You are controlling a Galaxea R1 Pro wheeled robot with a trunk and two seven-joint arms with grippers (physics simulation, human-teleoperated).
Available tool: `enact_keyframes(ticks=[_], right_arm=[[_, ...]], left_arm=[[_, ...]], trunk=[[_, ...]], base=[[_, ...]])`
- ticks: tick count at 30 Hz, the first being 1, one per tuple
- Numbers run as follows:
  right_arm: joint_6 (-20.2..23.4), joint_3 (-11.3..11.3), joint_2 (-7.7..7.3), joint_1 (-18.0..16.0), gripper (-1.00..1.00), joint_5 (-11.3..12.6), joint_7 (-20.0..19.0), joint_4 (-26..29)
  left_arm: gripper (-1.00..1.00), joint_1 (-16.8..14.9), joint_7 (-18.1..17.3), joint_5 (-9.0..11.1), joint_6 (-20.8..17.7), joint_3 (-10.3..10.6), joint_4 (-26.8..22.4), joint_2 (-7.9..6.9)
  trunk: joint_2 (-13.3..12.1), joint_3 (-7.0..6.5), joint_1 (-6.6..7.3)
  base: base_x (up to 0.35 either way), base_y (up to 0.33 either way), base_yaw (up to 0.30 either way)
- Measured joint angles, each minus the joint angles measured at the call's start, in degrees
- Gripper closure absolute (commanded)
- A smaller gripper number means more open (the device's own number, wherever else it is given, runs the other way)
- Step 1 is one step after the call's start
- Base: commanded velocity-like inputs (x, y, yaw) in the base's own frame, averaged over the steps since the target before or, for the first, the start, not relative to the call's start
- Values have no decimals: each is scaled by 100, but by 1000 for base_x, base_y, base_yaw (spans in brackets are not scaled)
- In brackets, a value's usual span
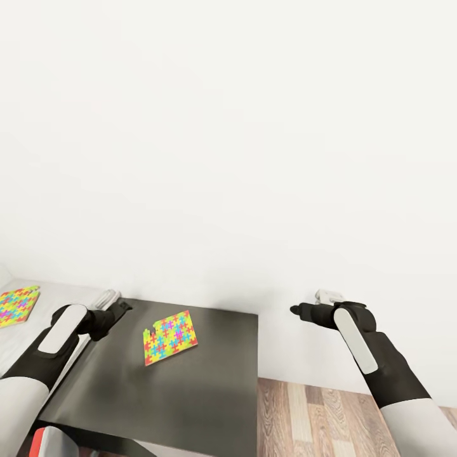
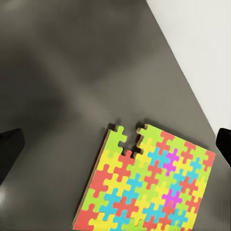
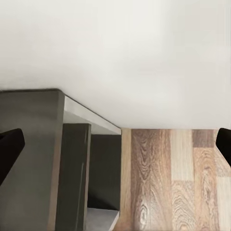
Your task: Put all the toys in the child's room - the three board games (two on the bed and one on the table), the two jigsaw puzzles on the table, and the tennis ball on the table - inside the toy box on the table in the child's room.
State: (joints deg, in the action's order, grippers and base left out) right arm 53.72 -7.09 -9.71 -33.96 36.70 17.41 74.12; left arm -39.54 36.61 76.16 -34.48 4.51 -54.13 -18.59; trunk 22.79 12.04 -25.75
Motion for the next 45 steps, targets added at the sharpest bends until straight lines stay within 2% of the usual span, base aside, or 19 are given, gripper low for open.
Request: enact_keyframes(ticks=[2, 3, 5, 6, 8, 9, 12, 15, 24, 30, 34, 45], right_arm=[[5, 1, 3, 0, -100, 5, 0, 14], [5, 1, 3, 0, -100, 4, 0, 14], [8, 1, 6, 0, -100, 7, 0, 22], [8, 1, 6, 0, -100, 7, 0, 22], [10, 0, 8, 0, -100, 8, 0, 28], [10, 0, 8, 0, -100, 8, 0, 28], [12, 1, 10, -1, -100, 8, 0, 32], [12, 1, 10, -1, -100, 8, 0, 33], [13, 2, 10, 0, -100, 7, 0, 42], [13, 1, 10, -4, -100, 7, 0, 43], [12, 1, 10, -5, -100, 7, 0, 44], [11, 10, 5, -8, -100, 2, 0, 44]], left_arm=[[-100, -91, -261, -156, 31, -19, 312, 7], [-100, -93, -266, -158, 32, -19, 318, 7], [-100, -182, -552, -335, 118, -32, 637, 35], [-100, -184, -557, -338, 120, -32, 642, 35], [-100, -248, -816, -499, 259, -41, 901, 87], [-100, -249, -820, -502, 261, -41, 905, 87], [-100, -306, -1087, -701, 527, -47, 1145, 177], [-100, -319, -1150, -777, 636, -48, 1198, 210], [-100, -374, -1348, -1322, 1337, -57, 1426, 398], [-100, -535, -1409, -1457, 1489, -51, 1594, 456], [-100, -698, -1554, -1527, 1559, -7, 1812, 576], [-100, -779, -1677, -1562, 1599, 25, 2084, 680]], trunk=[[-1, 11, 0], [0, 17, 0], [-1, 31, 0], [0, 38, 0], [0, 53, 0], [0, 61, 0], [0, 86, 0], [0, 112, 0], [0, 192, 0], [0, 247, 0], [0, 284, -1], [1, 385, -1]], base=[[0, 0, 0], [0, 0, 0], [0, 0, 0], [0, 0, 0], [0, 0, 0], [0, 0, 0], [0, 0, 0], [0, 0, 0], [0, 0, 0], [0, 0, 0], [0, 0, 0], [0, 0, 0]])
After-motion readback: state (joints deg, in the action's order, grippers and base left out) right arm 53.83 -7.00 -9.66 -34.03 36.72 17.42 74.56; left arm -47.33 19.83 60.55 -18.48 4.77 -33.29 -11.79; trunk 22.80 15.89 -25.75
